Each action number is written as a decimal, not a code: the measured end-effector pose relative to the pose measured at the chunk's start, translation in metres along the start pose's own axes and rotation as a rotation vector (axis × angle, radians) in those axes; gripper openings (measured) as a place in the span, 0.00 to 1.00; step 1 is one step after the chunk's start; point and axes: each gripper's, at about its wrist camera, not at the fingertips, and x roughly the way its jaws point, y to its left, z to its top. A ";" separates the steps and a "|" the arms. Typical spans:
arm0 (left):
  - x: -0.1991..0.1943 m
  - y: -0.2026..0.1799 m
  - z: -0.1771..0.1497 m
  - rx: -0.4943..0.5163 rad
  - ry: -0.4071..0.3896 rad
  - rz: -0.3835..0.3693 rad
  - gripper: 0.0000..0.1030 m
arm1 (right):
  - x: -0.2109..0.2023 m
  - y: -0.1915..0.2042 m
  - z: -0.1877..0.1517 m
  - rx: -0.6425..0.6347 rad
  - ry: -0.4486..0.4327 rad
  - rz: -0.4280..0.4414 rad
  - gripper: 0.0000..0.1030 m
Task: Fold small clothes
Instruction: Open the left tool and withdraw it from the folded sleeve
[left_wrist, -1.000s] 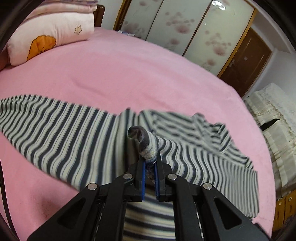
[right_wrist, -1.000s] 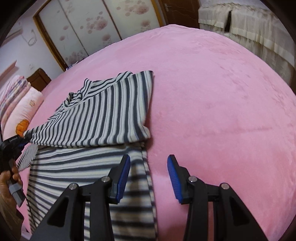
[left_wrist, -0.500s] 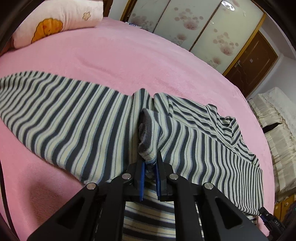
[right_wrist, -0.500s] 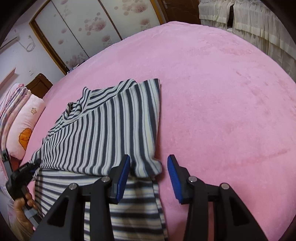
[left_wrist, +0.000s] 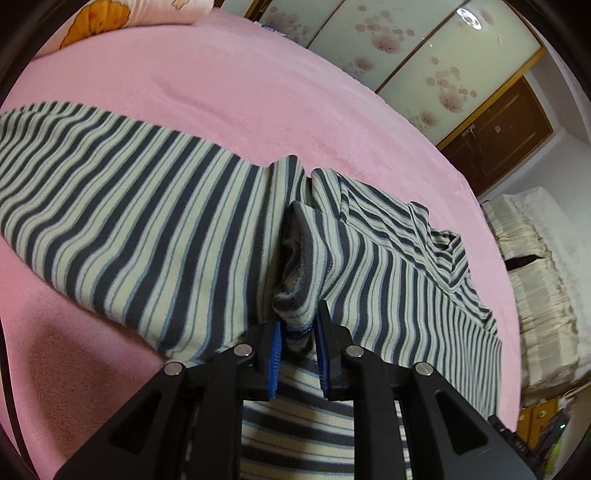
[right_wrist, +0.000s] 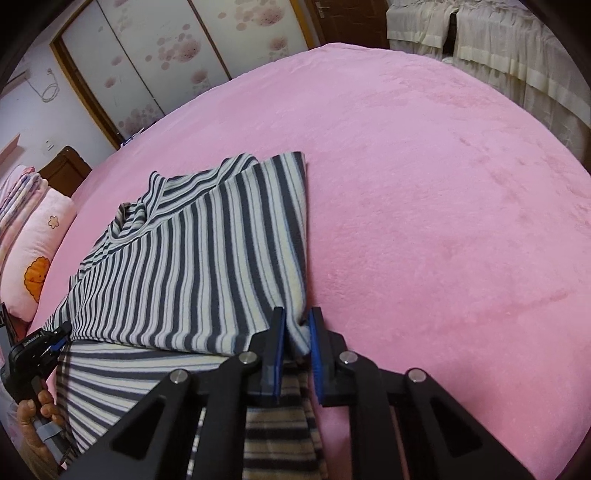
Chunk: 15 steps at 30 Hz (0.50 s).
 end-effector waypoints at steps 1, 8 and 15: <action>0.000 0.002 0.001 -0.013 0.007 -0.006 0.16 | 0.000 0.000 0.000 -0.002 0.001 -0.013 0.12; -0.008 0.015 0.005 -0.093 0.017 0.009 0.26 | 0.002 -0.017 0.000 0.058 0.008 -0.103 0.11; -0.023 0.020 0.006 -0.130 0.032 0.038 0.37 | -0.012 -0.021 -0.005 0.043 0.025 -0.131 0.05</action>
